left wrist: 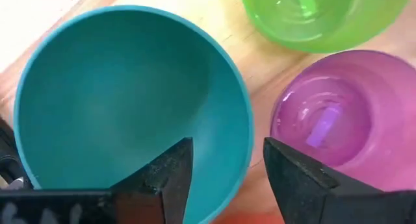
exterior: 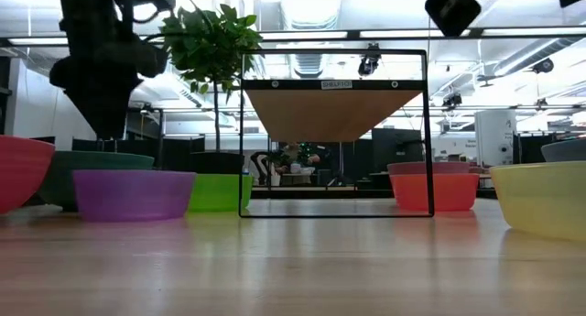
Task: Place and stack bowls onto a shelf
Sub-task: Put the blue green bowl onto the shelf
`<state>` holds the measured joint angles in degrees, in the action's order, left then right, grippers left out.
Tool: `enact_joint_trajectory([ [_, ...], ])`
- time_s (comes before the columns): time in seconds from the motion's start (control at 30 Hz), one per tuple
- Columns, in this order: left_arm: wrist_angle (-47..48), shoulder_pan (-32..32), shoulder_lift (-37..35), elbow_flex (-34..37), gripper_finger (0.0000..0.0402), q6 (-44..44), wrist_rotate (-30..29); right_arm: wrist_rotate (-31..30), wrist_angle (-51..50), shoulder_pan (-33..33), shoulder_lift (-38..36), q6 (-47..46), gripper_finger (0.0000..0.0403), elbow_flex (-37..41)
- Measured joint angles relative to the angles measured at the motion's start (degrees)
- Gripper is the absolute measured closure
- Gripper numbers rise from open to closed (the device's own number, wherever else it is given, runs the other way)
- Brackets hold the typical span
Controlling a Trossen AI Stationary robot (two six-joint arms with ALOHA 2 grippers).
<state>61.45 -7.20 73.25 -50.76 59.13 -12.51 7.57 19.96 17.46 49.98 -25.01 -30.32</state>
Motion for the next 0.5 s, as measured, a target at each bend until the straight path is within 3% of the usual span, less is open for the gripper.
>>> enact_joint_trajectory([
  [0.5, -2.3, -0.2, 5.6, 0.0, 0.0245, -0.1, 0.4, 0.0, 0.0, 0.1, -1.3, 5.1, 0.0216, -0.6],
])
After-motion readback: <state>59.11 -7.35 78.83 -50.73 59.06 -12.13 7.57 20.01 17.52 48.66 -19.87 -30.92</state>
